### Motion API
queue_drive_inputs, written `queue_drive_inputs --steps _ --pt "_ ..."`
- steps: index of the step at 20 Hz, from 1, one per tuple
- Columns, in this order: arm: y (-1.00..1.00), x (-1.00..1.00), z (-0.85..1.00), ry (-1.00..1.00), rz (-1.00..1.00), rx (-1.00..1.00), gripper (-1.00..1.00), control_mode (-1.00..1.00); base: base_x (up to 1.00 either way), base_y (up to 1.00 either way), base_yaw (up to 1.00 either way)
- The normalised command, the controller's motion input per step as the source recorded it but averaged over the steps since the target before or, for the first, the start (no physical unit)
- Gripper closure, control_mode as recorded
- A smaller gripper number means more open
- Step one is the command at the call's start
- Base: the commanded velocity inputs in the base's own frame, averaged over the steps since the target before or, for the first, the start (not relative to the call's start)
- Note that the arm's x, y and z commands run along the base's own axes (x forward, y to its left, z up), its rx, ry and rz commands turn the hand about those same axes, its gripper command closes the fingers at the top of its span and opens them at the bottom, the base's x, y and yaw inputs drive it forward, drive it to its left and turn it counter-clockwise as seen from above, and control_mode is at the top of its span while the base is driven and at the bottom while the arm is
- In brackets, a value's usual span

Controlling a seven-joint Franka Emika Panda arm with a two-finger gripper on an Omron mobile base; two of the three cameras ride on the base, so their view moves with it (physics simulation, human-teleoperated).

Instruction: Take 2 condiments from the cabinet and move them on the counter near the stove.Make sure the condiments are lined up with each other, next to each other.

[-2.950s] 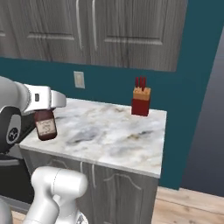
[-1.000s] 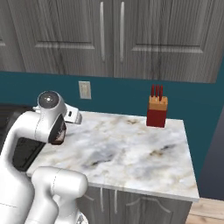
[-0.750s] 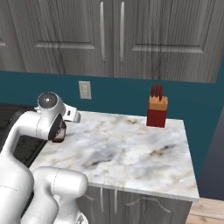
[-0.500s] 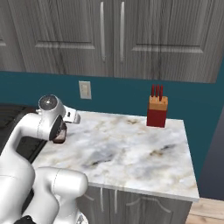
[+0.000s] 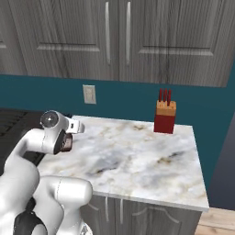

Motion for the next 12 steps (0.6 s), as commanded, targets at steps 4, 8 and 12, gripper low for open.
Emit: queue_drive_inputs --steps 4,8,12 --pt "0.0 0.55 -0.16 -0.1 -0.02 -0.1 1.0 -1.0 0.0 0.0 0.0" --pt "0.0 0.6 -0.13 -0.01 -0.06 -0.12 1.0 -1.0 0.0 0.0 0.0" --pt "-0.03 0.5 -0.12 0.0 -0.05 -0.04 1.0 -1.0 0.0 0.0 0.0"
